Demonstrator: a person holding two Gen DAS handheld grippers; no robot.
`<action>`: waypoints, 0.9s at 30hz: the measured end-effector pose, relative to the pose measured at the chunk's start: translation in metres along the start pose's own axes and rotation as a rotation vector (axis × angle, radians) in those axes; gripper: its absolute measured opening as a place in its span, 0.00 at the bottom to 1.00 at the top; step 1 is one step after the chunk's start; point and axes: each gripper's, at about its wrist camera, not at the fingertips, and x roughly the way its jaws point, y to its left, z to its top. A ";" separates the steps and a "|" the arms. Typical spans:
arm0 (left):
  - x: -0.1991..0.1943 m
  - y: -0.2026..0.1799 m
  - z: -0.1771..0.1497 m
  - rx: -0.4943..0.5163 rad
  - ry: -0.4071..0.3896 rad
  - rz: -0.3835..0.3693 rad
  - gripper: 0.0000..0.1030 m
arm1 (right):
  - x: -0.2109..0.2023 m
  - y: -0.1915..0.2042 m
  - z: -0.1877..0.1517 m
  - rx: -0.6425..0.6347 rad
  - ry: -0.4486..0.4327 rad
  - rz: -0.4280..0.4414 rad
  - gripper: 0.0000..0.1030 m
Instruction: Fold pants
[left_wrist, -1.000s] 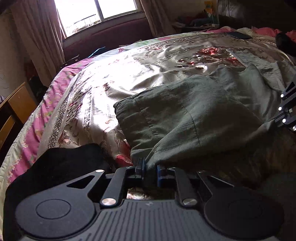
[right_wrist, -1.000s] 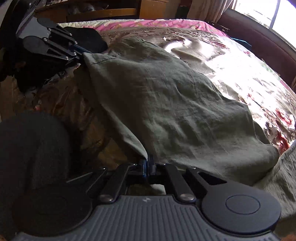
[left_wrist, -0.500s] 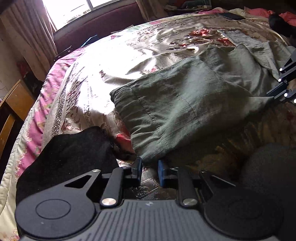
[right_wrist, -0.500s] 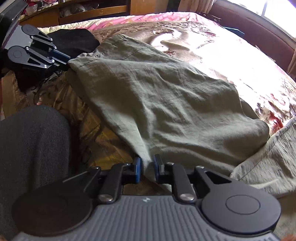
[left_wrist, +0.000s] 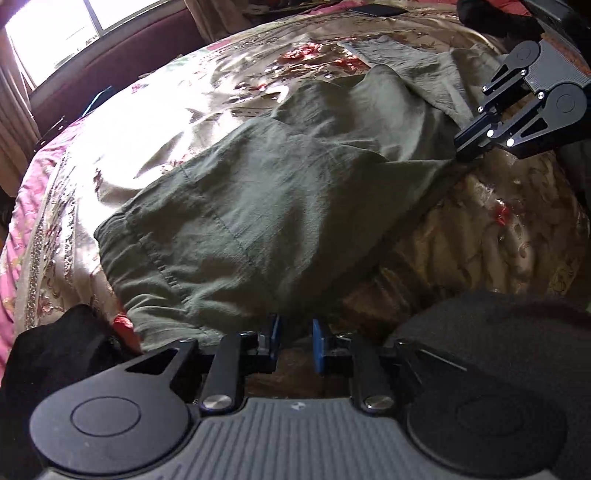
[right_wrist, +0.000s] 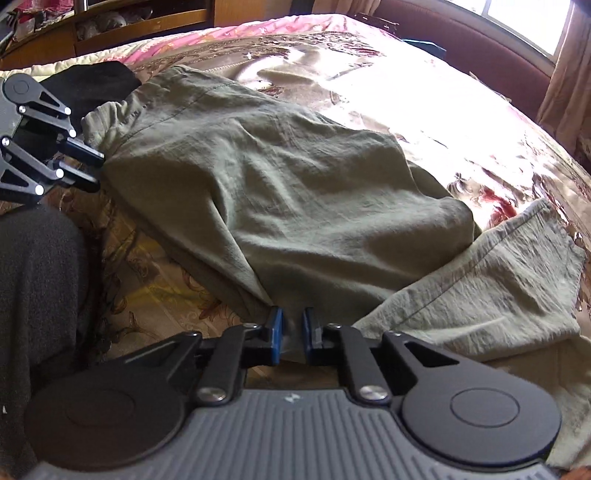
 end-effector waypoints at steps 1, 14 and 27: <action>0.000 -0.001 0.002 0.008 0.009 -0.007 0.22 | -0.003 -0.002 -0.003 -0.001 0.005 -0.012 0.11; -0.003 -0.046 0.086 -0.089 -0.262 -0.158 0.37 | -0.007 -0.148 0.020 0.490 -0.073 -0.263 0.47; 0.076 -0.110 0.152 -0.174 -0.218 -0.268 0.38 | 0.107 -0.266 0.075 0.800 -0.084 -0.488 0.48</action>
